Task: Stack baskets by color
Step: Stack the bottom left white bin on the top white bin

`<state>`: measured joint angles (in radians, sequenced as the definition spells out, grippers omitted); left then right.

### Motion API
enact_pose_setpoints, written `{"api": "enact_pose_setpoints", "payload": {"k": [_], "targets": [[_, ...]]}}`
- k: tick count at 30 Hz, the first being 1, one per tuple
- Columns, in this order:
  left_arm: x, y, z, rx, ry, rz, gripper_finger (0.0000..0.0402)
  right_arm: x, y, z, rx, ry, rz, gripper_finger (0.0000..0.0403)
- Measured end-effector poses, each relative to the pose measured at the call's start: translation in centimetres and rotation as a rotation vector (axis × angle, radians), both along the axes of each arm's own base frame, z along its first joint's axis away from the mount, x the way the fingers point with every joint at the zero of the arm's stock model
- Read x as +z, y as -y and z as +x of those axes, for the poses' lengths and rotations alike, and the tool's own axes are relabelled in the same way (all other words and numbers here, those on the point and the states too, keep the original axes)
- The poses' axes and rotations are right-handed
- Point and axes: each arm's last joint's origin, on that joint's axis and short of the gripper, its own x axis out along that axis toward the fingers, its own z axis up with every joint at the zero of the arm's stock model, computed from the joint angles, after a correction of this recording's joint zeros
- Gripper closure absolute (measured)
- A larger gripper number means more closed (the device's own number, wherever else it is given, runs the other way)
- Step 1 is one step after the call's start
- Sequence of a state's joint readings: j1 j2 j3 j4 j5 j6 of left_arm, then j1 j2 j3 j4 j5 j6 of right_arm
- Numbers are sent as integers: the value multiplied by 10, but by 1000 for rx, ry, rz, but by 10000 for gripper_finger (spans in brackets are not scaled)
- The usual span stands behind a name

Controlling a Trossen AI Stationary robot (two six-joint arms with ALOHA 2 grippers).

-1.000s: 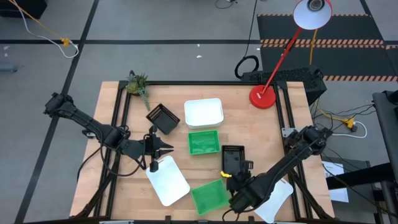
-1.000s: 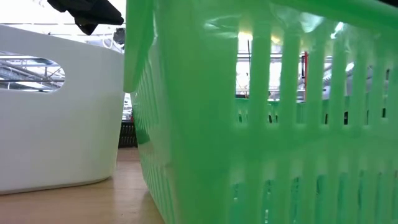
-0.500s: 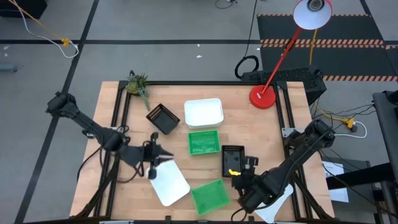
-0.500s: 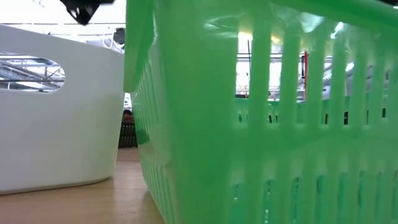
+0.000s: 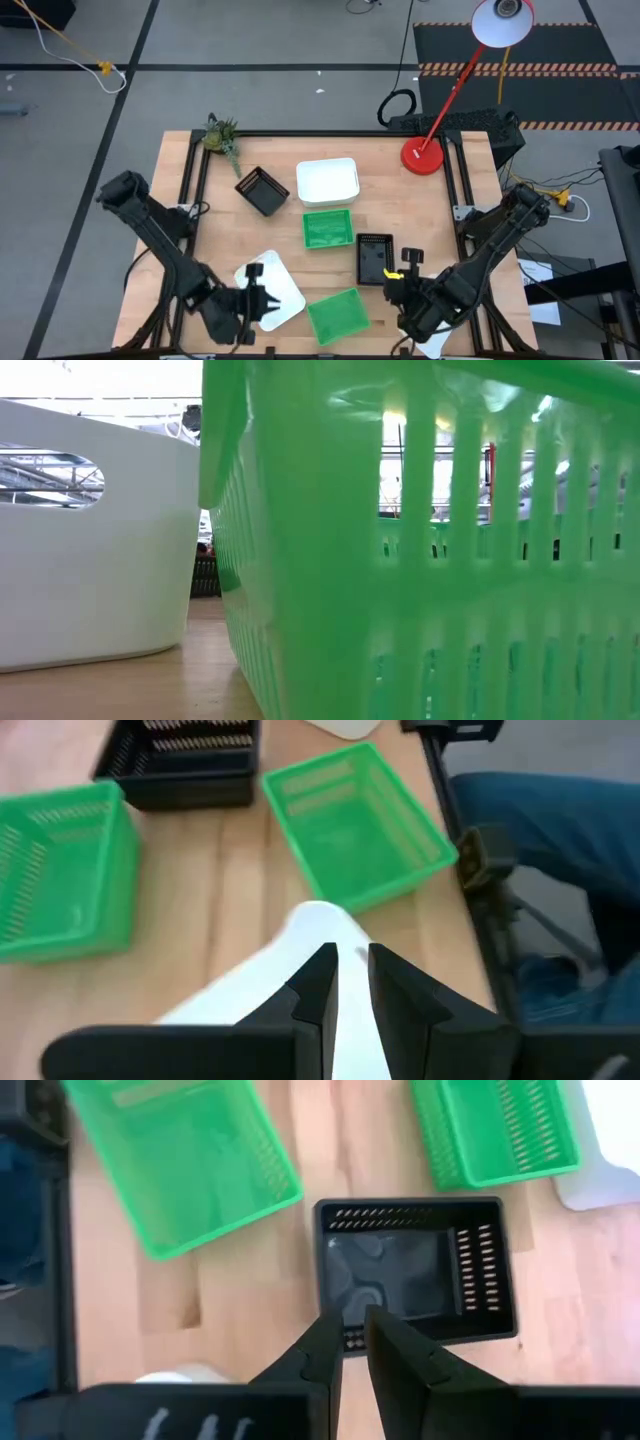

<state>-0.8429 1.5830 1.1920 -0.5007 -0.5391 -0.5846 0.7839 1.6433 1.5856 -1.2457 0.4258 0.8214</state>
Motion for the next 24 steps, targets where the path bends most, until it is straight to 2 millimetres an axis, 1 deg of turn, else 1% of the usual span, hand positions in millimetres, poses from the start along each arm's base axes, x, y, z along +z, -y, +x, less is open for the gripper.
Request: {"api": "enact_pose_setpoints", "payload": {"k": [3, 5, 9, 15, 19, 21, 24], "targets": [[-5, 14, -1, 4, -19, -33, 339, 0, -3, -3, 14, -2, 2, 365], [-13, 16, -8, 46, -72, -38, 339, 0, -4, -3, 20, -1, 1, 365], [-24, 9, -24, 251, -198, -65, 339, 0, -4, -3, 52, 2, -9, 365], [-31, 0, -46, 568, -281, -134, 332, 2, -2, 7, 131, 70, -71, 365], [-38, -2, -56, 719, -357, -148, 294, 4, -2, 13, 187, 97, -84, 365], [-38, -3, -61, 781, -356, -160, 269, 4, -2, 17, 206, 109, -85, 365], [-41, -4, -62, 840, -344, -205, 240, 5, -1, 20, 220, 120, -87, 365]]}}
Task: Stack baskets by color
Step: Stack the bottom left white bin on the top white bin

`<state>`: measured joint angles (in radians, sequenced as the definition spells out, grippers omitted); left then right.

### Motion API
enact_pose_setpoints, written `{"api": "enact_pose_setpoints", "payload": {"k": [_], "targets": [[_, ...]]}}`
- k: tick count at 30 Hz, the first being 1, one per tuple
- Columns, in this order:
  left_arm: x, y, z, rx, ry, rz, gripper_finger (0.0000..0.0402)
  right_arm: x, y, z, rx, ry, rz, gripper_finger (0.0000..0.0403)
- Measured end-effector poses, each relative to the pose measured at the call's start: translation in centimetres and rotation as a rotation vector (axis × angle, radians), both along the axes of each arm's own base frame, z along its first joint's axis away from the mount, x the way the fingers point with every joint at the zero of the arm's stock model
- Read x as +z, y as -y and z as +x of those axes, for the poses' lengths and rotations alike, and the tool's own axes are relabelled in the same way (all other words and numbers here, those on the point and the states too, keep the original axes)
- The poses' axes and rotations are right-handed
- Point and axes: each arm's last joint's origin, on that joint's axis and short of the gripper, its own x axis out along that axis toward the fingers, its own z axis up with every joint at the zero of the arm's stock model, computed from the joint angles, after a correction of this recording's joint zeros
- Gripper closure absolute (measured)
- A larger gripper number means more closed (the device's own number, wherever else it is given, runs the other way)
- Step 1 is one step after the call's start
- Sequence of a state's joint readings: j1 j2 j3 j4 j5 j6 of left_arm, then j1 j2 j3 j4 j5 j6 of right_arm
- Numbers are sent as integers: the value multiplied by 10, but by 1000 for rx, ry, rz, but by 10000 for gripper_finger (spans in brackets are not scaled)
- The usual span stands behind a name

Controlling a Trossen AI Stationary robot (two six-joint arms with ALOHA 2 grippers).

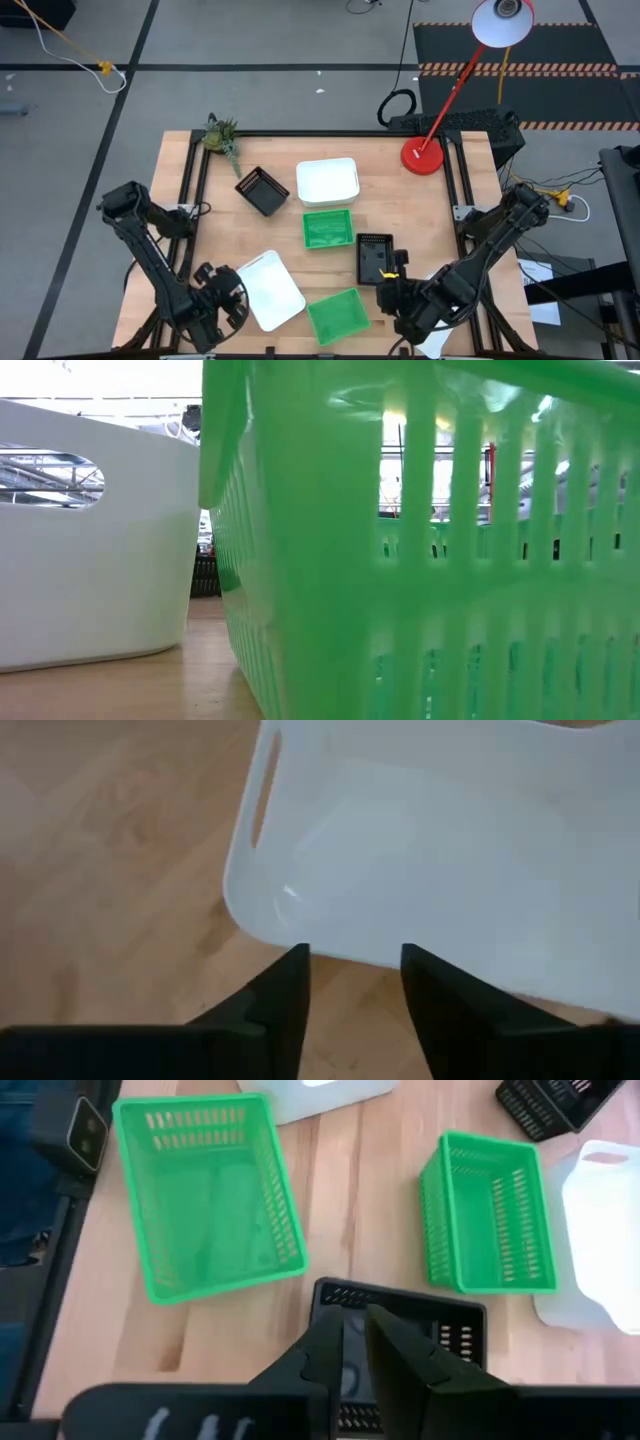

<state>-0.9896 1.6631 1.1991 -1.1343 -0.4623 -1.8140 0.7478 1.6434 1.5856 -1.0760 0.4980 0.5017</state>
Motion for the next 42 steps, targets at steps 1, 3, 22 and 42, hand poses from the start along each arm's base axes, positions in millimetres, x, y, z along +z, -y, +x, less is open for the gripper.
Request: {"api": "enact_pose_setpoints", "payload": {"k": [1, 3, 22, 42], "targets": [[-2, 0, -1, 19, 2, -5, 232, 0, 0, 1, 2, 3, 1, 365], [-8, -1, -2, 63, 6, -29, 220, 0, 0, 2, 12, 8, 0, 365], [-28, -25, 12, 149, -65, -35, 251, 2, -2, 6, 59, 37, -3, 365], [39, -88, 13, -30, 48, 69, 395, -11, 1, 54, 314, 323, -115, 365]]}}
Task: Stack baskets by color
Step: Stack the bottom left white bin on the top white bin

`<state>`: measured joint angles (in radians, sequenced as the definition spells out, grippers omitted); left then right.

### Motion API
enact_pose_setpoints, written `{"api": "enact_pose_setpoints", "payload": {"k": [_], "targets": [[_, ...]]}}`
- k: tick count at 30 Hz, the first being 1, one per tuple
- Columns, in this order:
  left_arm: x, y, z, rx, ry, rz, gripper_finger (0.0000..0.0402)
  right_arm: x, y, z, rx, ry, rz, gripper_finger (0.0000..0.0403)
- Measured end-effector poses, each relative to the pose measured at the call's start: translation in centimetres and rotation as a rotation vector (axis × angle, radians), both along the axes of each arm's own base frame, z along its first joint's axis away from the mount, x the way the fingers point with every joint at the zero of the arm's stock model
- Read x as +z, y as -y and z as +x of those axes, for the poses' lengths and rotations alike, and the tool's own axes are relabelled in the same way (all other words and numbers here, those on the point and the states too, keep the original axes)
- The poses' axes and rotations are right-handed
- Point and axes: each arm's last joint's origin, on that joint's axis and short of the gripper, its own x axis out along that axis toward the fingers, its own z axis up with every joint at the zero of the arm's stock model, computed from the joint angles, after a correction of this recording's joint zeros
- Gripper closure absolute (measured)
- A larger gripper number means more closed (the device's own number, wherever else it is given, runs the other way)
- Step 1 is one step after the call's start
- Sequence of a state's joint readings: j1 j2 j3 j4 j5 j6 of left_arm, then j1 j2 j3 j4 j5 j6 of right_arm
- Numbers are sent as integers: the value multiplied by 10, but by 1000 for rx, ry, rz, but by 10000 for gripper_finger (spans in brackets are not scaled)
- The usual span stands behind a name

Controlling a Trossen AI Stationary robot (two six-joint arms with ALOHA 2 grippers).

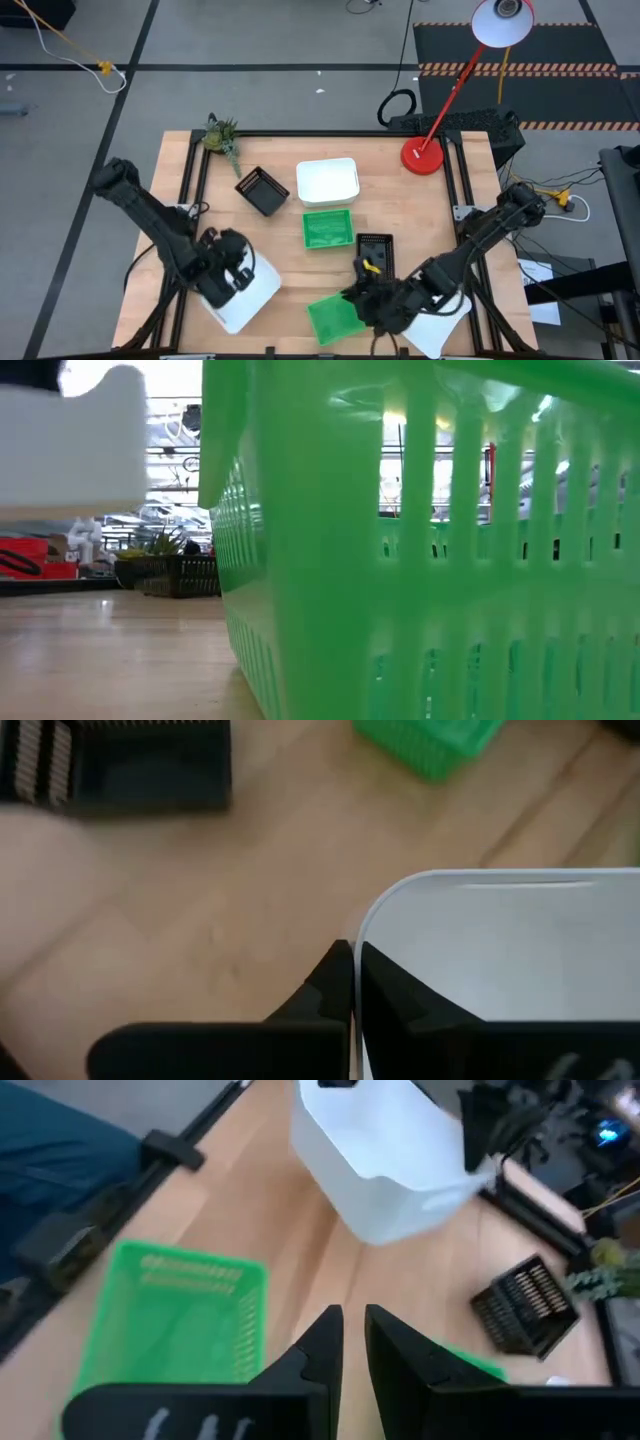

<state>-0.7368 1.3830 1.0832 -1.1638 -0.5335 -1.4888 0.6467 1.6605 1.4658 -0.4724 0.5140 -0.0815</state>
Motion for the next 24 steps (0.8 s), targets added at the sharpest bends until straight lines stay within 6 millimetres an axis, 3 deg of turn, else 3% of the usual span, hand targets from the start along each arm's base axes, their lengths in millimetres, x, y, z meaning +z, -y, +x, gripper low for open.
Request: {"api": "enact_pose_setpoints", "payload": {"k": [10, 16, 24], "targets": [[19, -49, 40, -106, 92, 52, 397, -16, 11, 47, 28, 136, -91, 365], [31, -66, 61, -163, 178, 62, 398, -21, 19, 62, -1, 180, -110, 362], [34, -75, 70, -174, 216, 88, 397, -35, 19, 78, 14, 214, -161, 303]]}}
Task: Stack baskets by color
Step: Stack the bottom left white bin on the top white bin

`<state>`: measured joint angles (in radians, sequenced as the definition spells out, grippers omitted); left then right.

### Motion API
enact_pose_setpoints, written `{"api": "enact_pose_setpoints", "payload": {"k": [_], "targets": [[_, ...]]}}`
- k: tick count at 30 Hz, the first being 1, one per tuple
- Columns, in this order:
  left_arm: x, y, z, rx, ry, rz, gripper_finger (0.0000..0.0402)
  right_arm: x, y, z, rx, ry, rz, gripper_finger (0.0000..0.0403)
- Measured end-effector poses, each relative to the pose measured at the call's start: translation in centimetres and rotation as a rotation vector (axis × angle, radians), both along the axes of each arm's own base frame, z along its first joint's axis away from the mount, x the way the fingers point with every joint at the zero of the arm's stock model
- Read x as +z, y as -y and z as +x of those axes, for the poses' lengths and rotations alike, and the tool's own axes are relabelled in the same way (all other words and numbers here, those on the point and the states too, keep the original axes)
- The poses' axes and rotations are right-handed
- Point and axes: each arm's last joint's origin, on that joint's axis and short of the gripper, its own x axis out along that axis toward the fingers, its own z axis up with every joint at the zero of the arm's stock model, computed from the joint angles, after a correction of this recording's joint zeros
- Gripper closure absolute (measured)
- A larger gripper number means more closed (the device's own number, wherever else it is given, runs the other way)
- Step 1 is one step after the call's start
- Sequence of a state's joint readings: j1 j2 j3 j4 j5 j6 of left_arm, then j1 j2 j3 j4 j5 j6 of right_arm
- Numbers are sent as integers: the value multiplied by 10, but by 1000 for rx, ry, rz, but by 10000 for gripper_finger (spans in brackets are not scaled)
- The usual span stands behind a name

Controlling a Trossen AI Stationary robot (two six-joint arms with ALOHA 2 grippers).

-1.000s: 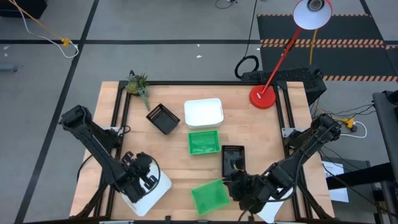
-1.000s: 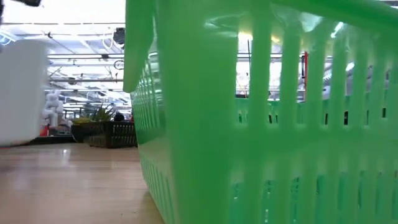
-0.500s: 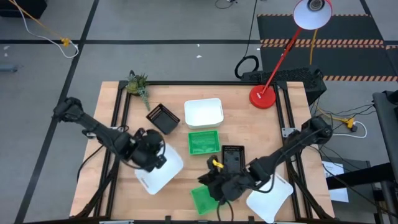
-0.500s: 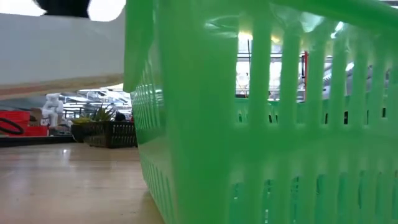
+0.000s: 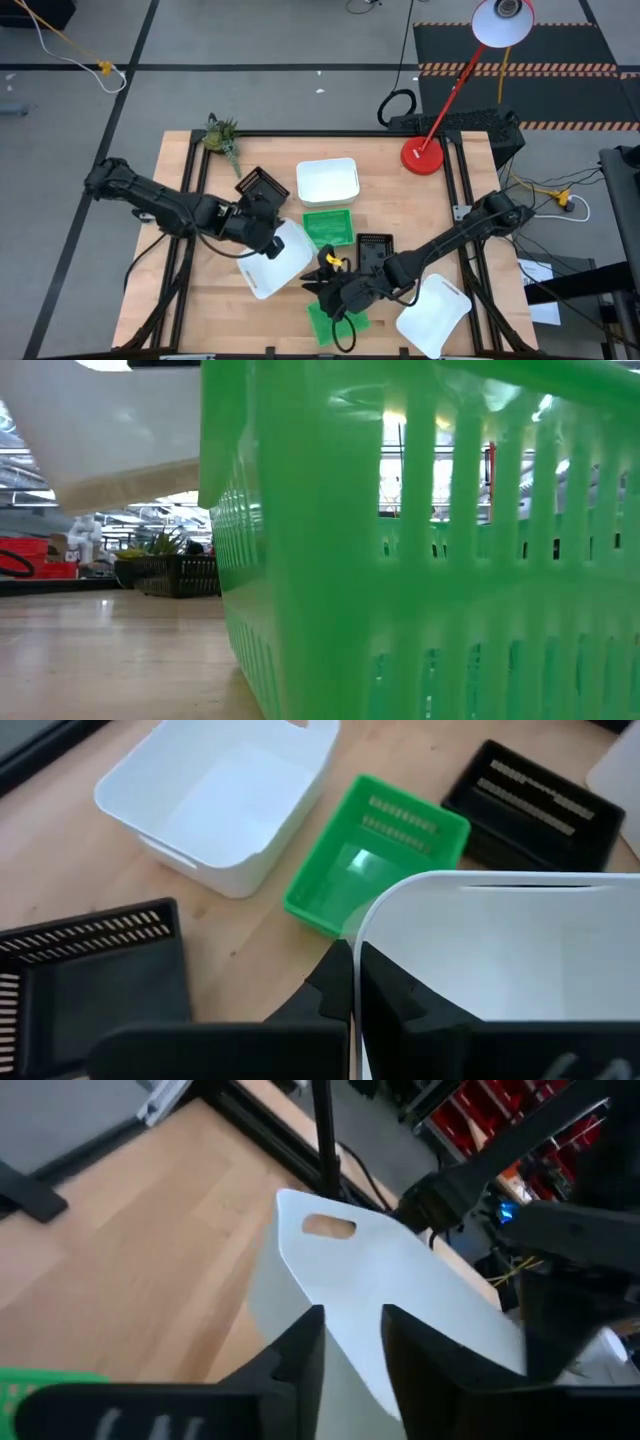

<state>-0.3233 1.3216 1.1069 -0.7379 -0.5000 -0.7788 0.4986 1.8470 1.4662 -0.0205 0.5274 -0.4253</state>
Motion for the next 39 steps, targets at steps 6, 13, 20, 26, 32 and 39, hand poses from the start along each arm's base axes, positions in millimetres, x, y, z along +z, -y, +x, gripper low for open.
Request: {"api": "enact_pose_setpoints", "payload": {"k": [6, 13, 20, 26, 32, 39], "targets": [[1, 0, 2, -4, 19, 14, 397, -23, 6, 12, -54, -47, -79, 256], [2, -3, 4, -9, 27, 30, 398, -27, 13, 14, -58, -73, -173, 249], [6, 1, 7, -39, 78, 41, 397, -32, 17, 10, -68, -144, -301, 259], [9, 3, 10, -52, 117, 33, 393, -32, 15, 8, -79, -162, -369, 260], [18, 0, 14, -66, 151, 4, 398, -33, 14, 7, -67, -170, -406, 301], [20, 4, 15, -76, 180, -6, 387, -35, 15, 5, -92, -198, -452, 358]]}}
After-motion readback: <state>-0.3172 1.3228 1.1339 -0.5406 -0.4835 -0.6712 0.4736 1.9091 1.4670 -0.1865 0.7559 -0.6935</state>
